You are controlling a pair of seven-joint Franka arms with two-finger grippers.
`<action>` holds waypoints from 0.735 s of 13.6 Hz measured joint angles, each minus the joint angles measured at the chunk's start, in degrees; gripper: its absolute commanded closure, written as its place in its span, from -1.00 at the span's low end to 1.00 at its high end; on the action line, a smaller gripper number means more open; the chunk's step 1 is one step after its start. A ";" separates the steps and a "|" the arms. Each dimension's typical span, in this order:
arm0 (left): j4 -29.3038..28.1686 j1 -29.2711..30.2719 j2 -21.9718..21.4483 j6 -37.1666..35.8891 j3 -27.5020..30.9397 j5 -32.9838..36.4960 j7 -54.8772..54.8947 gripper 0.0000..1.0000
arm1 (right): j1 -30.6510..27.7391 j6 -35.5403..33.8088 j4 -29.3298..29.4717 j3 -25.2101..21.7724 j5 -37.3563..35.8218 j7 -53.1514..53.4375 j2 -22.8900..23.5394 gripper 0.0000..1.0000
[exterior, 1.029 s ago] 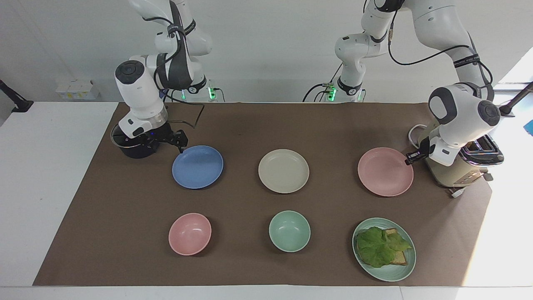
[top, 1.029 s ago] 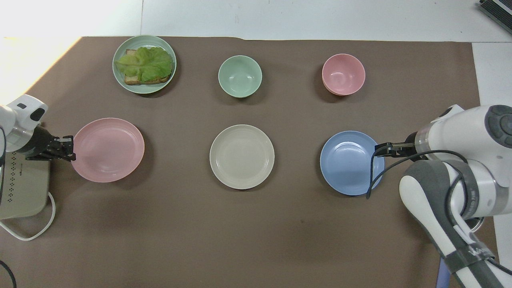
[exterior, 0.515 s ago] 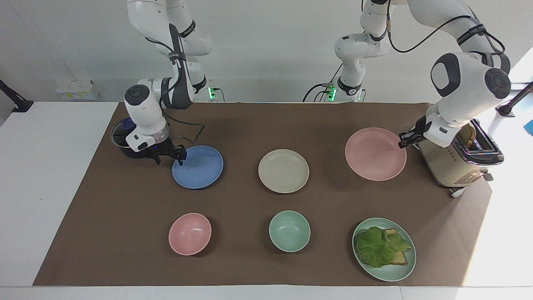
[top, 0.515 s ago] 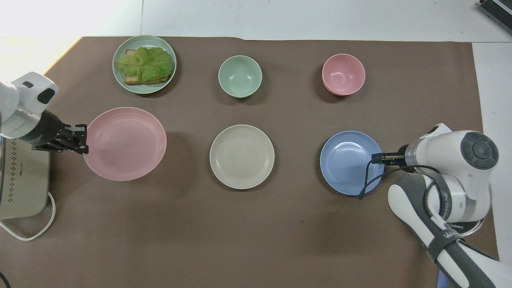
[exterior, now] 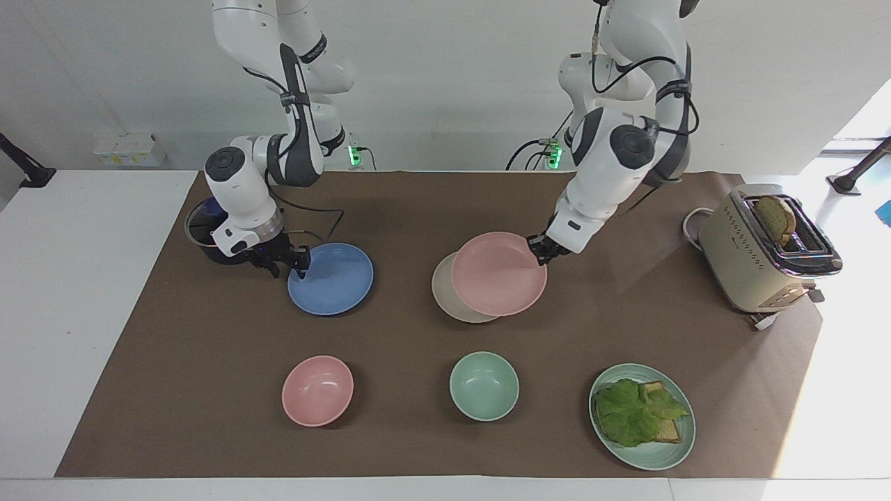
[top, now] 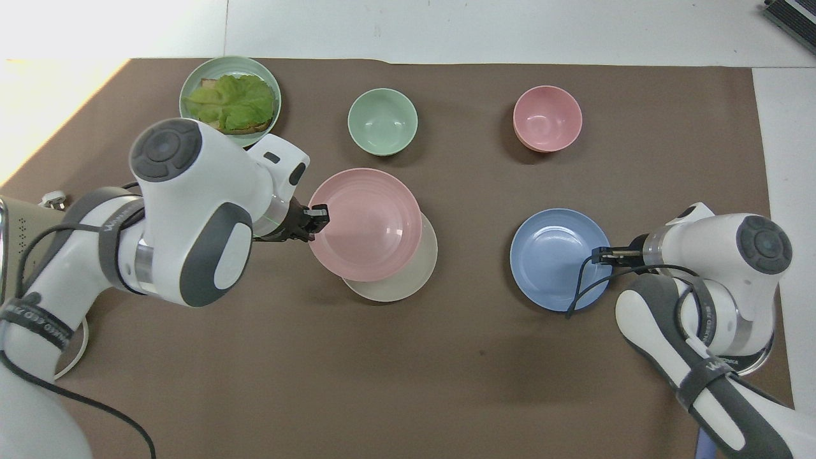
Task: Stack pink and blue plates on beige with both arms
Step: 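Lift the pink plate with the left gripper onto the beige plate, then release the pink plate with the left gripper while the right gripper lifts blue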
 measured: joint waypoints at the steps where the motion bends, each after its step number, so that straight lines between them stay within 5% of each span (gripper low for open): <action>1: -0.51 -0.87 1.21 1.42 0.03 -0.04 -0.11 1.00 | 0.00 0.50 -0.28 0.00 0.17 -0.12 0.35 0.89; 4: -1.40 -1.10 2.41 4.16 0.26 -0.06 -0.04 1.00 | 0.00 0.98 -0.43 0.02 0.74 -0.32 0.09 1.00; 5: -1.39 -1.10 2.38 4.19 0.33 -0.06 0.05 0.22 | -0.01 0.98 -0.43 0.01 0.99 -0.65 -0.28 1.00; 6: -1.39 -1.10 2.35 4.19 0.33 -0.06 0.17 -0.93 | -0.01 0.96 -0.39 0.00 1.29 -0.71 -0.53 1.00; 10: -1.39 -1.10 2.28 4.20 0.37 -0.07 0.20 -1.00 | 0.00 -3.64 1.86 0.00 4.62 -1.94 -3.63 1.00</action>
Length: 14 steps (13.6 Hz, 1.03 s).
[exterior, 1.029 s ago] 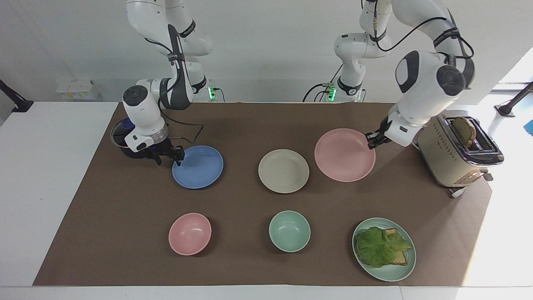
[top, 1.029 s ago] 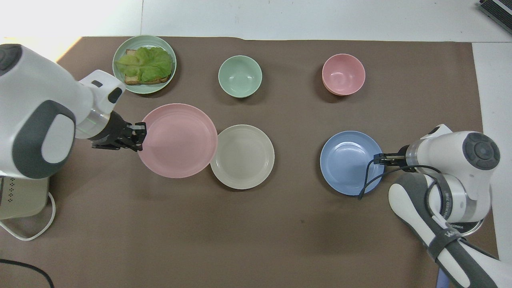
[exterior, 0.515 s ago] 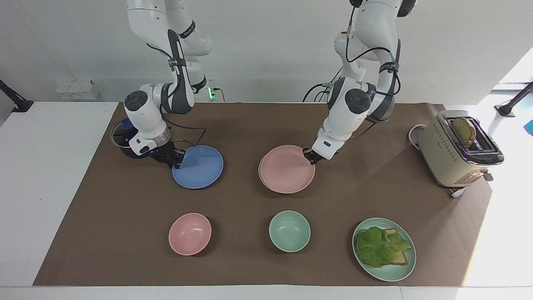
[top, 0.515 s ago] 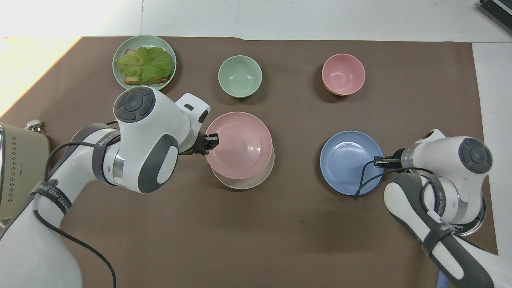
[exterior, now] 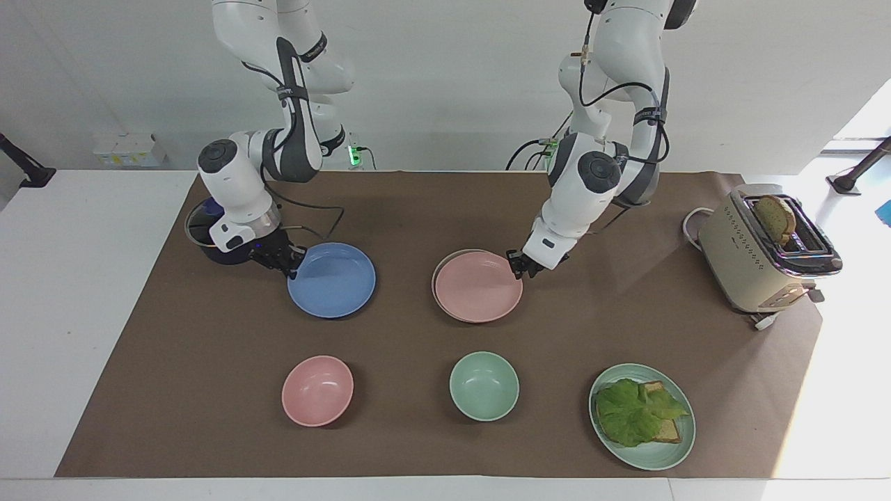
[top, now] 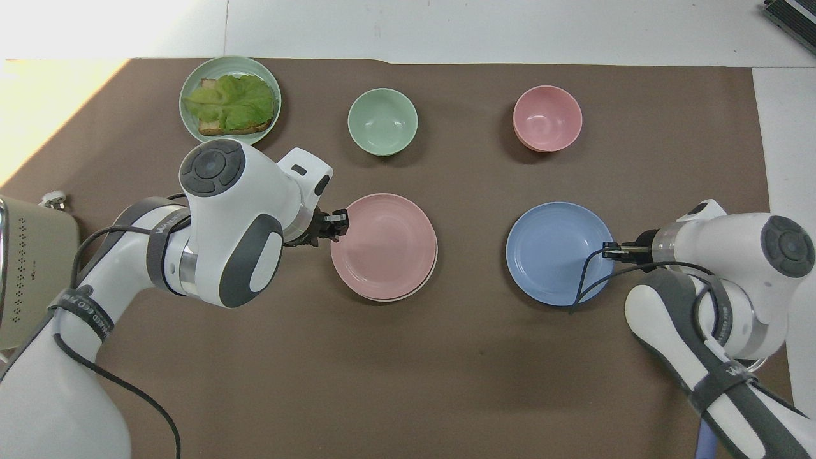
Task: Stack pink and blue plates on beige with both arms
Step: 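Release the pink plate with the left gripper while the right gripper lifts blue, then lower the blue plate onto the pink plate with the right gripper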
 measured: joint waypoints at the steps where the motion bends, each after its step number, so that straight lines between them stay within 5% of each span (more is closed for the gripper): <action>1: 0.01 0.04 -0.03 0.00 0.13 0.00 0.00 -1.00 | 0.00 -2.44 1.22 -0.01 0.05 0.00 -1.40 1.00; 4: 0.10 1.37 -0.20 -0.03 1.31 0.60 0.65 -1.00 | 0.07 -8.00 3.67 0.02 0.22 0.00 -6.26 1.00; 7: 0.84 10.50 -2.00 -3.25 1.93 3.39 12.05 -1.00 | 2.81 -10.49 4.35 0.63 1.03 1.26 -8.65 1.00; 11: 4.55 25.14 -9.92 -14.18 2.36 3.50 30.96 -1.00 | 17.08 -8.64 10.89 1.73 1.12 18.56 -2.41 1.00; 14: 12.58 26.78 -13.14 -23.93 2.12 5.99 32.18 -1.00 | 22.24 -4.91 15.11 2.06 1.12 22.29 4.62 1.00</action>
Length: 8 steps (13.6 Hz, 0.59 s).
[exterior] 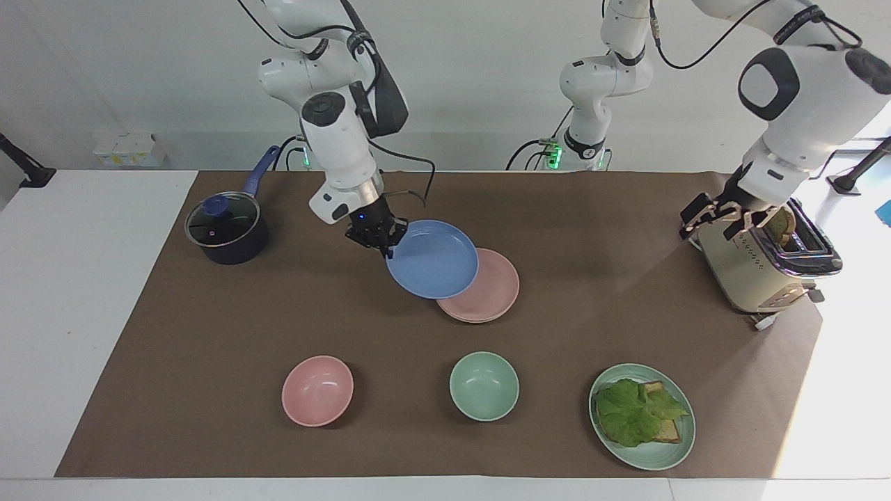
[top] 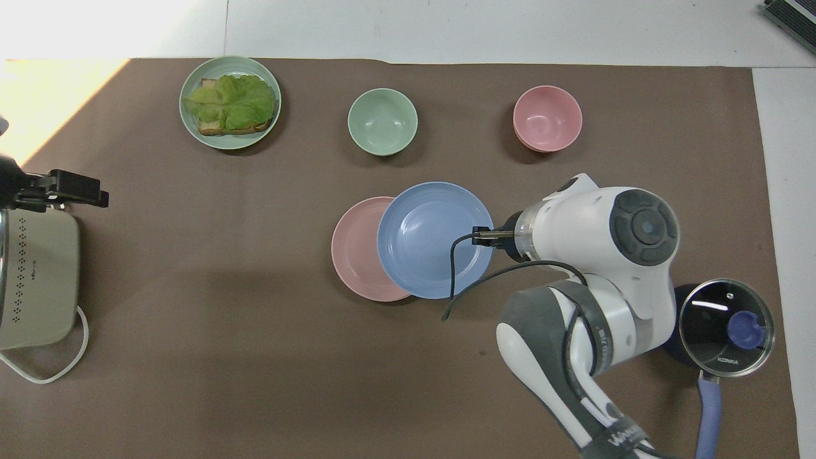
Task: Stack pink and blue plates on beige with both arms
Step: 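Lower the blue plate onto the pink plate with the right gripper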
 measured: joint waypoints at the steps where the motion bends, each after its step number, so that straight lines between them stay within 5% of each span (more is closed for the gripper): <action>1: 2.30 -0.13 -0.28 -1.86 -0.28 0.57 -0.37 -1.00 | 1.09 1.20 0.41 0.01 0.00 0.62 1.74 1.00; 6: 4.32 -0.68 -0.40 -4.57 -1.63 1.10 -4.20 -1.00 | 4.86 3.20 0.73 -0.03 -0.01 0.74 6.04 1.00; 8: 4.32 -0.82 -0.40 -5.10 -1.63 1.22 -4.35 -1.00 | 5.63 3.50 0.72 -0.04 -0.01 0.99 6.34 0.79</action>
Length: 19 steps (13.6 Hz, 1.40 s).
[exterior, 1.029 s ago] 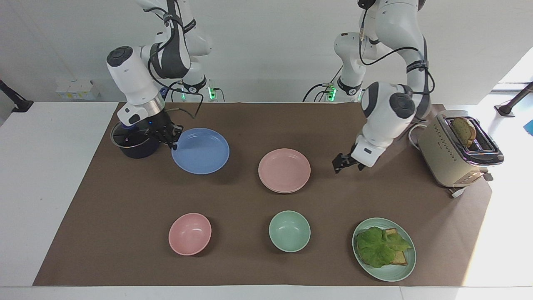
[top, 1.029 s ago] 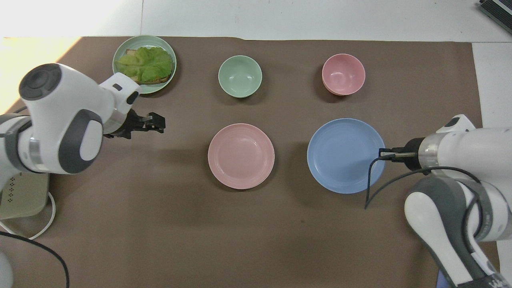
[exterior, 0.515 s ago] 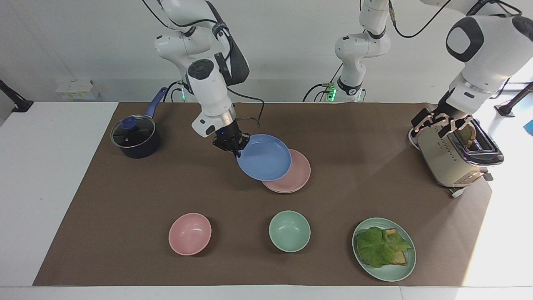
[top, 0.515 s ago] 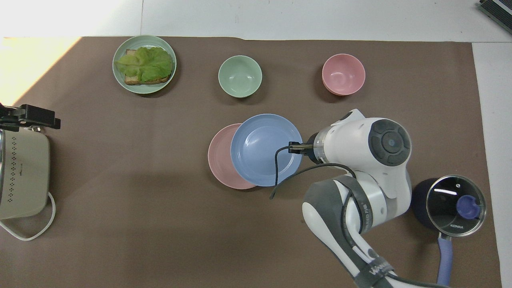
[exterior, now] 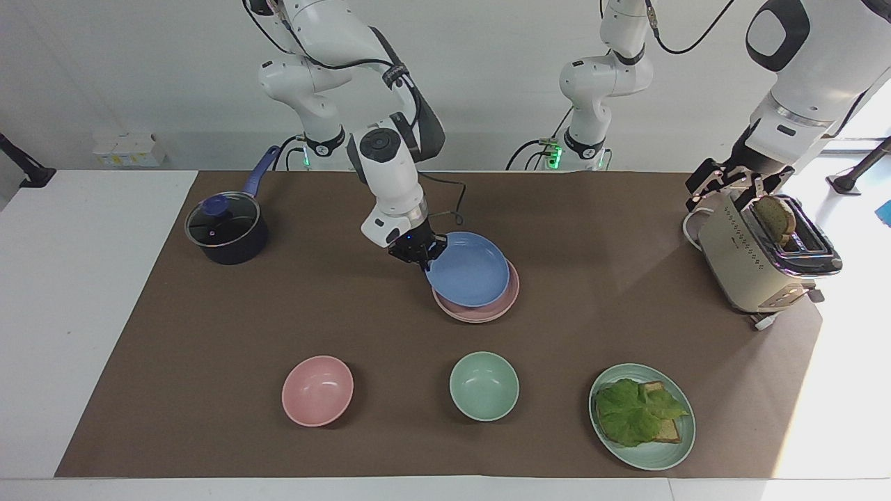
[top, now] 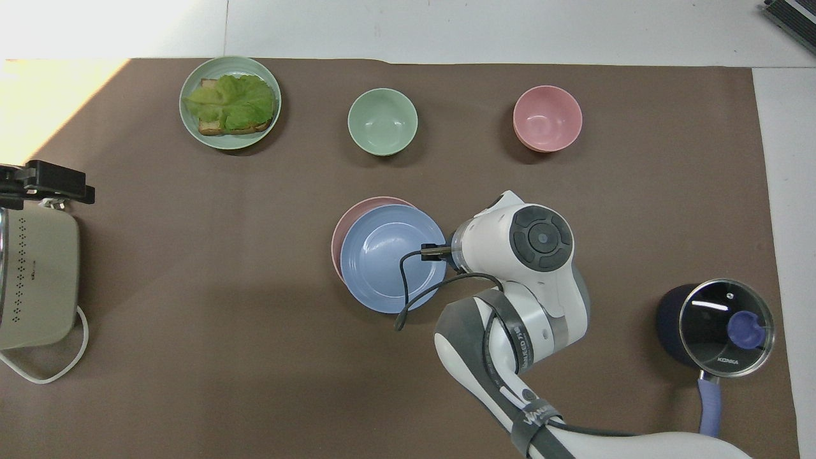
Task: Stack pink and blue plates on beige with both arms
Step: 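Lower the blue plate onto the pink plate with the right gripper, then open the right gripper and withdraw it from the blue plate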
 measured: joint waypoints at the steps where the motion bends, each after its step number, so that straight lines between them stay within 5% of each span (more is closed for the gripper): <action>1: 0.00 -0.03 0.00 -0.28 0.01 0.25 -0.01 -1.00 | 0.20 0.58 0.00 -0.01 0.00 0.02 0.23 0.65; 4: 0.00 -0.12 0.00 -0.45 0.00 1.62 -0.03 -1.00 | 0.34 2.60 0.05 -0.01 -0.07 0.02 1.08 -0.26; 5: 0.00 -0.14 0.00 -0.45 -0.02 1.70 -0.04 -1.00 | 0.35 2.82 0.28 -0.01 -0.10 0.02 1.17 -0.78; 6: 0.00 -0.16 -0.02 -0.45 -0.04 1.73 -0.06 -1.00 | 0.35 2.85 0.75 -0.07 -0.14 0.02 1.17 -1.00; 10: 0.14 -0.15 -0.58 -0.49 0.15 1.88 -0.25 -1.00 | -1.22 0.71 2.85 -1.30 -0.59 0.03 -1.32 -1.00; 16: -0.16 -0.15 -3.25 -1.93 0.11 1.90 -0.38 -1.00 | -16.21 -18.31 4.86 -1.76 -7.40 -1.00 -15.03 -1.00; 19: -0.21 -0.18 -3.25 -1.95 0.02 1.90 -0.38 -1.00 | -21.88 -28.79 11.08 -1.87 -10.16 -5.09 -16.87 -1.00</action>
